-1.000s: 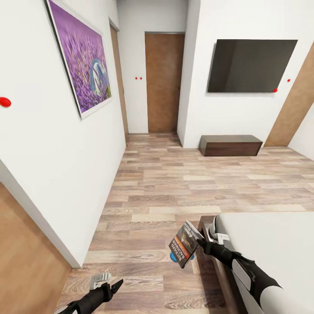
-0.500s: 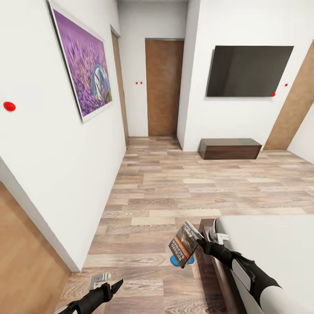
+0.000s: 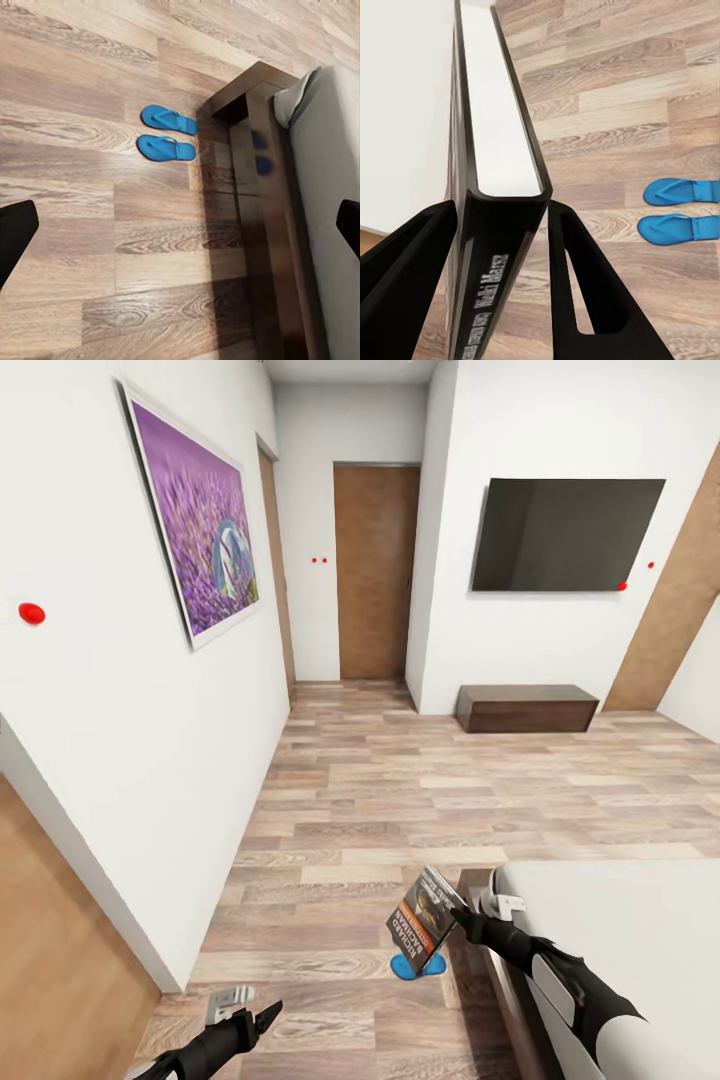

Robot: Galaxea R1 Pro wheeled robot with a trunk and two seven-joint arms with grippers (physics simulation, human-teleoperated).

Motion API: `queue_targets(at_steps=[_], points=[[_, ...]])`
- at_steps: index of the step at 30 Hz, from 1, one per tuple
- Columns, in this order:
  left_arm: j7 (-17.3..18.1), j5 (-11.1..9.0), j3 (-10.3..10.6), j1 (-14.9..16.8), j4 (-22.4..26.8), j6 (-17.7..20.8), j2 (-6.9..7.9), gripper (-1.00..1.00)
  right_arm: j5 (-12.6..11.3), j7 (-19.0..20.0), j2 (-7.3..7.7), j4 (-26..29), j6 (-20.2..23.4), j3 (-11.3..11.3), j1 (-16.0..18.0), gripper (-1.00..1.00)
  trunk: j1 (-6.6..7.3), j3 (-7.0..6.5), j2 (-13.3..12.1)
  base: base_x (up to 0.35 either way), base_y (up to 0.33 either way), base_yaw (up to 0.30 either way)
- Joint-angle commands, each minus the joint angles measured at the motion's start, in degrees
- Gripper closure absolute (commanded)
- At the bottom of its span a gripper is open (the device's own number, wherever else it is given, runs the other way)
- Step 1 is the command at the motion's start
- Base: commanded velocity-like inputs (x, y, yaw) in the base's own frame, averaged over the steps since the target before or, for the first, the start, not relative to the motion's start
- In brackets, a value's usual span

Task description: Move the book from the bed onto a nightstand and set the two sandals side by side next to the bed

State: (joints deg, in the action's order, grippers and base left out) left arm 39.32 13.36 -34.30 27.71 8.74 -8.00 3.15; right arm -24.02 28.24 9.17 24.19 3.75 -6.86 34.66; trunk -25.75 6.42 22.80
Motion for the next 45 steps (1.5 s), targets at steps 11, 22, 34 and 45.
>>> queue_targets(at_steps=[11,22,34,45], points=[[0.14,0.62,-0.33,0.06,-0.04,-0.43,-0.08,-1.0,-0.51,0.15,0.05,0.06,0.39,-0.26,0.05,1.0,-0.04,-0.92,0.12,0.0,0.0,0.0],[0.14,0.62,-0.33,0.06,-0.04,-0.43,-0.08,-1.0,-0.5,0.15,0.05,0.06,0.39,-0.26,0.04,1.0,-0.04,-1.95,0.12,0.0,0.0,0.0],[0.14,0.62,-0.33,0.06,-0.06,-0.43,-0.07,-1.0,-0.5,0.15,0.05,0.06,0.39,-0.26,0.04,1.0,-0.04,-2.6,0.12,0.0,0.0,0.0],[0.14,0.62,-0.33,0.06,-0.05,-0.43,-0.08,-1.0,-0.5,0.15,0.05,0.06,0.39,-0.26,0.03,1.0,-0.04,-3.07,0.12,0.0,0.0,0.0]])
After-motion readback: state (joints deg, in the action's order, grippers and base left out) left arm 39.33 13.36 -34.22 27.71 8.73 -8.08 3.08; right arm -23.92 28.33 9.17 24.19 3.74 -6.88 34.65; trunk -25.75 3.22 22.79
